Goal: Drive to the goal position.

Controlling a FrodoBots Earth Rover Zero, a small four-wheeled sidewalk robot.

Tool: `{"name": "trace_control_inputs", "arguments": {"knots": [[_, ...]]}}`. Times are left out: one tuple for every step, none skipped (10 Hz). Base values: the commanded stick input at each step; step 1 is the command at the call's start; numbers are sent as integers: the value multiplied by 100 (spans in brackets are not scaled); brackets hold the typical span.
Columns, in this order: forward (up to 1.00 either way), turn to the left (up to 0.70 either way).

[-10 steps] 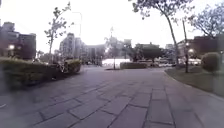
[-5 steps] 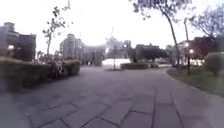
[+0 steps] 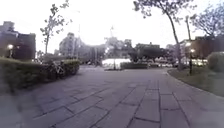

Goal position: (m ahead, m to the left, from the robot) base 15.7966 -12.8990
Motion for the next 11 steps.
{"name": "trace_control_inputs", "arguments": {"knots": [[70, -35], [70, -35], [70, -35], [70, -35], [70, -35], [70, -35], [70, -35], [70, -35], [70, -35], [70, -34], [70, 0]]}}
